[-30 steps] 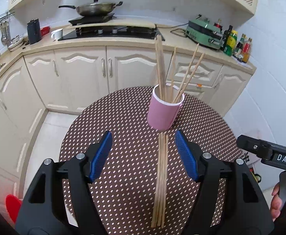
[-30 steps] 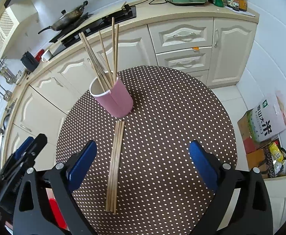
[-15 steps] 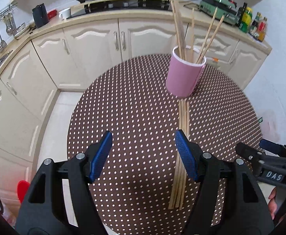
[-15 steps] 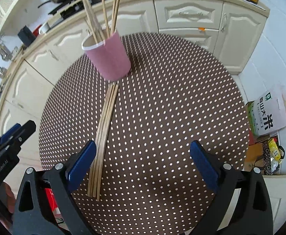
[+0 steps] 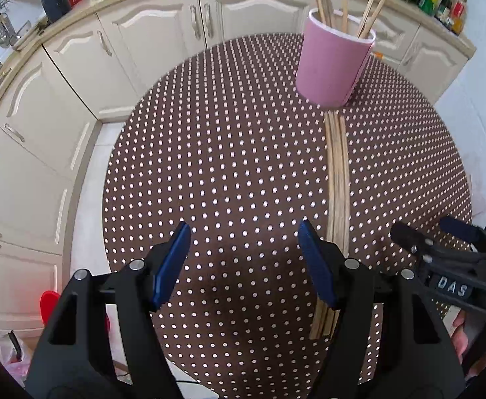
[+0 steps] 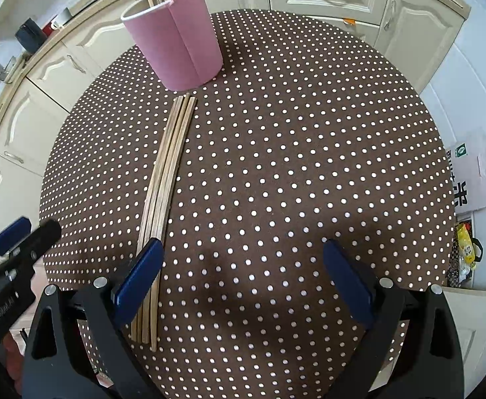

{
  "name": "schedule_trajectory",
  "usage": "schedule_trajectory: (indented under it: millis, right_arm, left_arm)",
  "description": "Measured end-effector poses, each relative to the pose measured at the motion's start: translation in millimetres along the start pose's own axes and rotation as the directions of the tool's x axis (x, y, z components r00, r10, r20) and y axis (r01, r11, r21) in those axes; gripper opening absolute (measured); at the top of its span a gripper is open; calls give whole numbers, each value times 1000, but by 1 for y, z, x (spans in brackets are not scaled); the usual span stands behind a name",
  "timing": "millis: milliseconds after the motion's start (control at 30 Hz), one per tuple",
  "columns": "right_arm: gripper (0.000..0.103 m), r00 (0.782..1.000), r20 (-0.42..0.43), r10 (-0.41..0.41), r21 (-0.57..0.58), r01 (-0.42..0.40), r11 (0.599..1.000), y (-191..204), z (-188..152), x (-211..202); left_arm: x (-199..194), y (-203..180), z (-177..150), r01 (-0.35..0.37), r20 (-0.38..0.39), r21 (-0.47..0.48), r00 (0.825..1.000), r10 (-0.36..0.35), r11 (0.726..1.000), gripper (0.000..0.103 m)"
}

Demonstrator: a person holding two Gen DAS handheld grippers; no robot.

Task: Organize utensils
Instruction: 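Move both open tools back toward the remaining chopstick bundle, then close the right tool on a single chopstick while the left tool grasps another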

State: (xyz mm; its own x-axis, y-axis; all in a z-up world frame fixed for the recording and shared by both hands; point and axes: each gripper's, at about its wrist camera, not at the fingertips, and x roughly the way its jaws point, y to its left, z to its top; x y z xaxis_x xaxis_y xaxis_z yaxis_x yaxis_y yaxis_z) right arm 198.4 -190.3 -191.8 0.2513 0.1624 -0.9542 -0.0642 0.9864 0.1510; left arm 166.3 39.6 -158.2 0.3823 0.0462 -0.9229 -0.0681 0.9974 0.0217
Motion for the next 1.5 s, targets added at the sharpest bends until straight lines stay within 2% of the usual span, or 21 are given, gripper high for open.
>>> schedule_trajectory:
  millis: [333, 567, 833, 1000, 1100, 1167, 1333, 1367, 1400, 1500]
  right_arm:
    - [93, 998, -54, -35, 12, 35, 999, 18, 9, 28]
    - [93, 994, -90, -64, -4, 64, 998, 38, 11, 45]
    - [92, 992, -85, -99, 6, 99, 995, 50, 19, 52]
    - [84, 991, -88, -98, -2, 98, 995, 64, 36, 58]
    - [73, 992, -97, -82, 7, 83, 996, 71, 47, 62]
    - [62, 992, -97, -75, -9, 75, 997, 78, 51, 62]
    - [52, 990, -126, -62, -13, 61, 998, 97, 56, 65]
    - [46, 987, -143, -75, -24, 72, 997, 99, 54, 67]
    - [46, 984, -138, -111, -60, 103, 993, 105, 53, 68]
    - [45, 985, -128, -119, -67, 111, 992, 112, 51, 71]
  left_arm:
    - [20, 5, 0, 21, -62, 32, 998, -19, 999, 66]
    - [33, 13, 13, 29, -91, 25, 996, -27, 999, 66]
    - [39, 17, 20, 35, -106, 27, 994, -32, 999, 66]
    - [43, 21, 26, 43, -115, 27, 993, -40, 999, 66]
    - [43, 20, 26, 45, -115, 30, 992, -41, 999, 66]
    - [42, 21, 26, 47, -116, 31, 992, -43, 998, 66]
    - [40, 16, 23, 49, -116, 35, 992, -45, 998, 66]
    - [39, 16, 23, 52, -114, 35, 992, -48, 998, 66]
    - [39, 15, 23, 54, -112, 35, 992, -50, 998, 66]
    - [38, 14, 22, 58, -112, 33, 992, -54, 998, 67]
